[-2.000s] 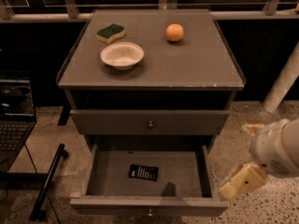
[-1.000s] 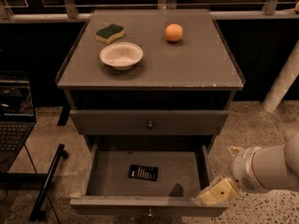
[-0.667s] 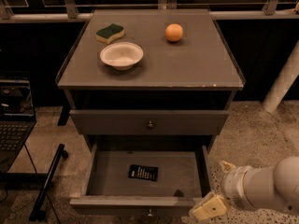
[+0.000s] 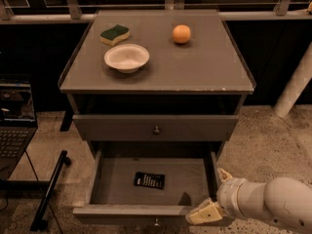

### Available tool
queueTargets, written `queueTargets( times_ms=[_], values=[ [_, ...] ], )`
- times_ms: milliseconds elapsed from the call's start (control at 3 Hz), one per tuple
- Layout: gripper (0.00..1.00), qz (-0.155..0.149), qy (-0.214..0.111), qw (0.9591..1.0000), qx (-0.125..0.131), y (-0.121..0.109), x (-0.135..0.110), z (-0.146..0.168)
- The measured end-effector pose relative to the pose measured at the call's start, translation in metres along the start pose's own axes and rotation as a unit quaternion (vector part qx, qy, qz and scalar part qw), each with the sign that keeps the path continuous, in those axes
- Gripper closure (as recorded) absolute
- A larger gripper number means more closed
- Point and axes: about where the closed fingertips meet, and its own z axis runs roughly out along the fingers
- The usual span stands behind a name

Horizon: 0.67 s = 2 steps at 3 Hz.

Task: Pick rxbar chocolate from middle drawer and place on counter

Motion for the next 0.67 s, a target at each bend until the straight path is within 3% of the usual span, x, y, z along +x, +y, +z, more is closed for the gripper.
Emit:
queueTargets(
  times_ms=[333,667],
  values=[
    [0.00,0.000,0.000,1.0000,0.000,0.0000,0.0000,0.0000],
    [0.00,-0.037,-0.015,0.9987,0.033,-0.0032,-0.0030,0.0021]
  ],
)
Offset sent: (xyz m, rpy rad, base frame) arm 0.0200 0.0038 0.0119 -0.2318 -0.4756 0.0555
